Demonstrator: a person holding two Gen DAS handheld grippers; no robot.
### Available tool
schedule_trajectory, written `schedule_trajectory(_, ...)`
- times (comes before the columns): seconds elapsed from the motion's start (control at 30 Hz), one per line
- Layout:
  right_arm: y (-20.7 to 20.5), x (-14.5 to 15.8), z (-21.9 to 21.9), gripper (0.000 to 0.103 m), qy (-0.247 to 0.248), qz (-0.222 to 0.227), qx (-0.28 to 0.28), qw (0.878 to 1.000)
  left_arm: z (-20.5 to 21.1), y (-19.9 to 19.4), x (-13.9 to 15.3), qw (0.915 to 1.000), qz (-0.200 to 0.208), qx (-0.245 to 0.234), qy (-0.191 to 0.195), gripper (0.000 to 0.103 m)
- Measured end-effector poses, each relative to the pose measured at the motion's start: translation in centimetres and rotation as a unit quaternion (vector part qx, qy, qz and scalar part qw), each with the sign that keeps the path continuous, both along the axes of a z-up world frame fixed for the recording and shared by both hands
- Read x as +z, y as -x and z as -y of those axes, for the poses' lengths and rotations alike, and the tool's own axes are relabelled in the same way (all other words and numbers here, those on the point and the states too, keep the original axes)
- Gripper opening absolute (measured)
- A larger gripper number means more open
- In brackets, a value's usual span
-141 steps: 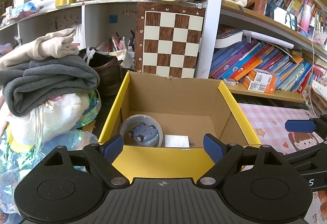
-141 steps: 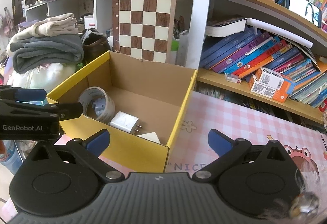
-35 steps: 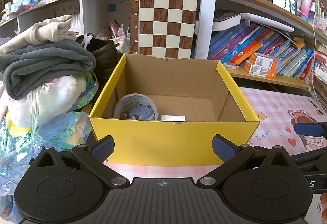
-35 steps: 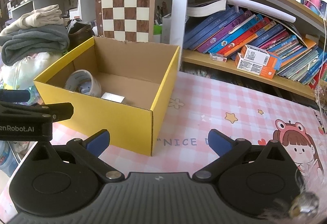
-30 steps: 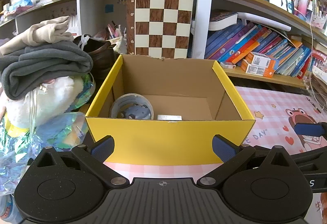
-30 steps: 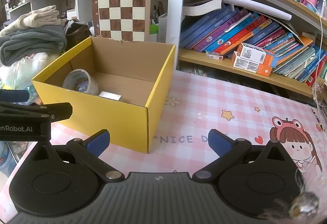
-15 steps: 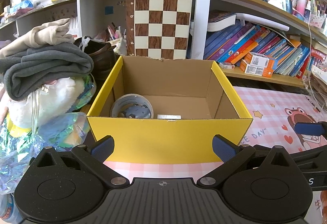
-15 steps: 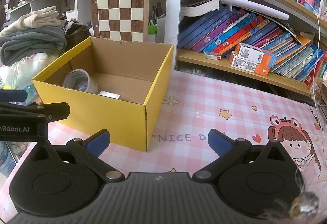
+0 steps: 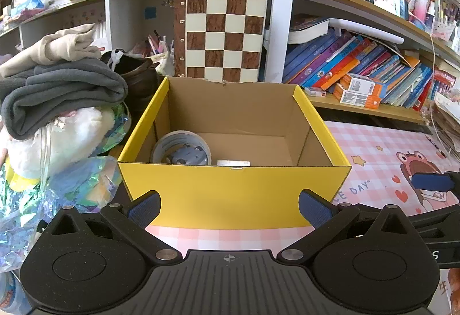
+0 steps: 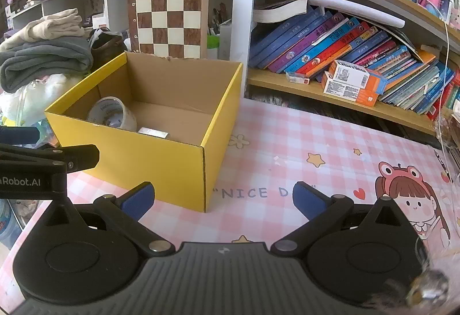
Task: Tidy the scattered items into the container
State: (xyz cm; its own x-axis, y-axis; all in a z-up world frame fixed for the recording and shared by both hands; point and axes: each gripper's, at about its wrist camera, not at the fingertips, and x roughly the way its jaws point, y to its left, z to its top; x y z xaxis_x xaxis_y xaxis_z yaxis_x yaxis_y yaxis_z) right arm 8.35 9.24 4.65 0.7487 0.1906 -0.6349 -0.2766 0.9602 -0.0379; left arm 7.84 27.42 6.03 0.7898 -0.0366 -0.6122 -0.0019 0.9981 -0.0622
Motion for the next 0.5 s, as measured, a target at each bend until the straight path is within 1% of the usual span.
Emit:
schedule_trajectory(0.37,0.21,-0.02,0.32,0.103,0.003,0.001,-0.002,1.0,0.49,0.2,0.16,0.9999,0.005,-0.008,-0.005,0.103)
schedule_trajectory(0.5,0.44,-0.14,0.96,0.103,0.004,0.0,-0.011,1.0,0.97,0.39,0.12,0.9998,0.007,-0.006,-0.018,0.103)
